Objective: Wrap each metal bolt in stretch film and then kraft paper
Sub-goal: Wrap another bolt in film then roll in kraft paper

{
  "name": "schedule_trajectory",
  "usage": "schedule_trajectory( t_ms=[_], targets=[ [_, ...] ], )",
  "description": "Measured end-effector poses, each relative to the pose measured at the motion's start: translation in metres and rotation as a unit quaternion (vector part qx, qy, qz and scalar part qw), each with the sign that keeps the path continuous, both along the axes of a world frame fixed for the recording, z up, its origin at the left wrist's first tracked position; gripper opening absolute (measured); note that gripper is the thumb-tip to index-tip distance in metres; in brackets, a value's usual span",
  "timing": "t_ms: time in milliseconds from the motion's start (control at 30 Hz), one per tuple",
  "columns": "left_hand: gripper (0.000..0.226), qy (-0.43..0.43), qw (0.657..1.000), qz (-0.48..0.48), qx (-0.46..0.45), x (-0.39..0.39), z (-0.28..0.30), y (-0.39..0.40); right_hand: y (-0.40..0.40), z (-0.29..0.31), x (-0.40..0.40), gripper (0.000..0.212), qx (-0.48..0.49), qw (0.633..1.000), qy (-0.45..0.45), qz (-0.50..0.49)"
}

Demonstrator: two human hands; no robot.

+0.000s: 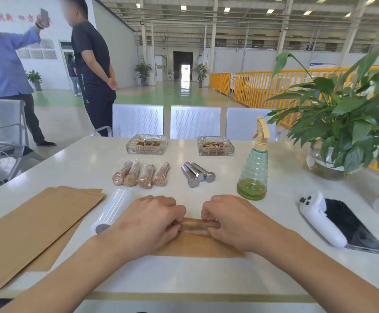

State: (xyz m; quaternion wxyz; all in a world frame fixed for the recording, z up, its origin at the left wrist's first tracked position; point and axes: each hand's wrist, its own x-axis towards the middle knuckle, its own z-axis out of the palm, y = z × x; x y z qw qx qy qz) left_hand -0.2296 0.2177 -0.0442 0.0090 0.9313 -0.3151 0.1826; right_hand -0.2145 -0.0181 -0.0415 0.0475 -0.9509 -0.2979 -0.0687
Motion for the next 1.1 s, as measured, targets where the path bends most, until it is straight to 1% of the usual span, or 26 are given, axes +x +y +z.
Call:
schedule_trajectory(
  t_ms=[67, 100, 167, 233, 300, 400, 533, 667, 733, 767, 900, 1033, 1100],
  targets=[
    [0.017, -0.007, 1.000, -0.027, -0.010, 0.000, 0.003, -0.002, -0.001, 0.001, 0.000, 0.016, 0.009, 1.000, 0.005, 0.008],
    [0.022, 0.005, 0.999, -0.040, -0.013, -0.001, 0.006, -0.003, 0.000, 0.002, 0.000, 0.015, 0.011, 1.000, 0.007, 0.013],
    [0.036, 0.052, 0.997, -0.062, 0.001, -0.003, 0.010, -0.007, 0.001, 0.003, 0.000, 0.020, 0.014, 1.000, 0.010, 0.016],
    [0.048, 0.091, 0.992, -0.080, 0.019, -0.007, 0.012, -0.011, 0.002, 0.005, 0.001, 0.017, 0.024, 0.999, 0.017, 0.013],
    [0.052, 0.108, 0.990, -0.087, 0.026, -0.010, 0.012, -0.016, 0.002, 0.006, 0.002, 0.017, 0.031, 0.999, 0.025, 0.010],
    [0.043, 0.108, 0.990, -0.083, 0.033, -0.013, 0.013, -0.020, 0.003, 0.007, 0.001, 0.020, 0.033, 0.999, 0.029, 0.011],
    [0.026, 0.067, 0.993, -0.076, 0.058, -0.018, 0.013, -0.028, 0.004, 0.007, 0.002, 0.020, 0.041, 0.999, 0.032, 0.008],
    [0.022, 0.043, 0.993, -0.072, 0.087, -0.025, 0.010, -0.029, 0.003, 0.006, 0.003, 0.018, 0.049, 0.998, 0.033, 0.009],
    [0.023, 0.039, 0.993, -0.067, 0.094, -0.027, 0.007, -0.029, 0.004, 0.005, 0.004, 0.021, 0.049, 0.998, 0.037, 0.008],
    [0.020, 0.036, 0.993, -0.066, 0.093, -0.028, 0.006, -0.029, 0.004, 0.005, 0.005, 0.023, 0.047, 0.998, 0.037, 0.007],
    [0.005, 0.033, 0.997, -0.053, 0.053, -0.029, 0.010, -0.027, 0.004, 0.004, 0.008, 0.024, 0.047, 0.998, 0.037, -0.001],
    [0.013, 0.043, 0.999, -0.028, -0.002, -0.026, 0.008, -0.025, 0.003, 0.004, 0.011, 0.028, 0.057, 0.997, 0.042, -0.010],
    [0.013, 0.045, 0.999, -0.016, -0.026, -0.024, 0.006, -0.025, 0.003, 0.004, 0.013, 0.027, 0.065, 0.997, 0.045, -0.016]
  ],
)
